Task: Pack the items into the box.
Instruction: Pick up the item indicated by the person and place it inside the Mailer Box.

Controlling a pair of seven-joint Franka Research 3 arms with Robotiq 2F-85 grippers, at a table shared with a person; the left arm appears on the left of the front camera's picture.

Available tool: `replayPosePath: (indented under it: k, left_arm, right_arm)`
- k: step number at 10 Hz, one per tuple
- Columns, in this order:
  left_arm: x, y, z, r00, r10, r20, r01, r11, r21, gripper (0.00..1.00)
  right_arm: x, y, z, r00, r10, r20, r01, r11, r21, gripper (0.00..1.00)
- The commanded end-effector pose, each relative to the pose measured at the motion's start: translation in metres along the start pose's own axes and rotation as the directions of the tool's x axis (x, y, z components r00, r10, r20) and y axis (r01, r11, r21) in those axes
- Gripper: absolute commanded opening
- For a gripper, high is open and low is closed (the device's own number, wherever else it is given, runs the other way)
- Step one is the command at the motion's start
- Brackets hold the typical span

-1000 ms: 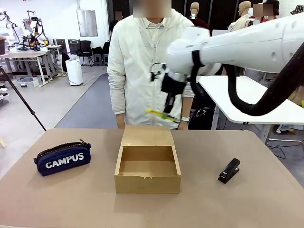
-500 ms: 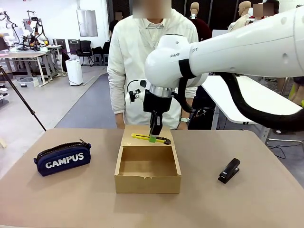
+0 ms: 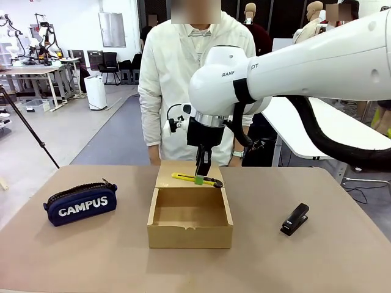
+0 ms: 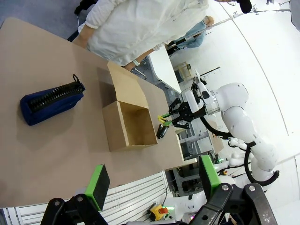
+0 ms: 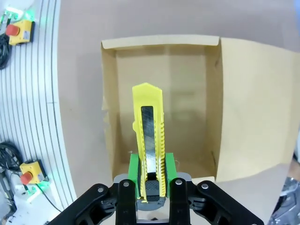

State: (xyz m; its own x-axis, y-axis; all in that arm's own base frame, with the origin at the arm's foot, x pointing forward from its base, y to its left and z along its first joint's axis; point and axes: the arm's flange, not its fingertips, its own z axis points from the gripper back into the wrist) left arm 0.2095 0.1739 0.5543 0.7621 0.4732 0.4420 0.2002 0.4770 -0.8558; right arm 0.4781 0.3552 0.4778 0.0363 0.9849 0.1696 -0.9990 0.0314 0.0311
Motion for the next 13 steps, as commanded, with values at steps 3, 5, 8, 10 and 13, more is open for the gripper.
replayPosePath:
  k: [3, 5, 8, 10, 13]
  left_arm:
    - [0.001, 0.0, 0.0, 1.0, -0.018, 0.007, 0.018, 1.0, -0.019, 1.0]
    - [0.001, 0.0, 0.0, 1.0, -0.018, 0.007, 0.018, 1.0, -0.019, 1.0]
    - [0.001, 0.0, 0.0, 1.0, -0.018, 0.007, 0.018, 1.0, -0.019, 1.0]
    - [0.001, 0.0, 0.0, 1.0, -0.018, 0.007, 0.018, 1.0, -0.019, 1.0]
    - [0.001, 0.0, 0.0, 1.0, -0.018, 0.007, 0.018, 1.0, -0.019, 1.0]
  right_arm:
    - [0.028, -0.009, -0.034, 0.972, -0.163, -0.17, 0.156, 0.986, -0.054, 0.0]
    - [0.047, -0.01, -0.073, 0.959, -0.102, -0.263, 0.096, 0.995, -0.034, 0.0]
    - [0.053, -0.013, -0.111, 0.965, -0.038, -0.261, 0.042, 0.999, 0.01, 0.0]
    - [0.042, -0.012, -0.117, 0.974, -0.073, -0.213, 0.076, 0.997, 0.009, 0.0]
    - [0.037, -0.011, -0.117, 0.981, -0.041, -0.191, 0.047, 0.998, 0.028, 1.0]
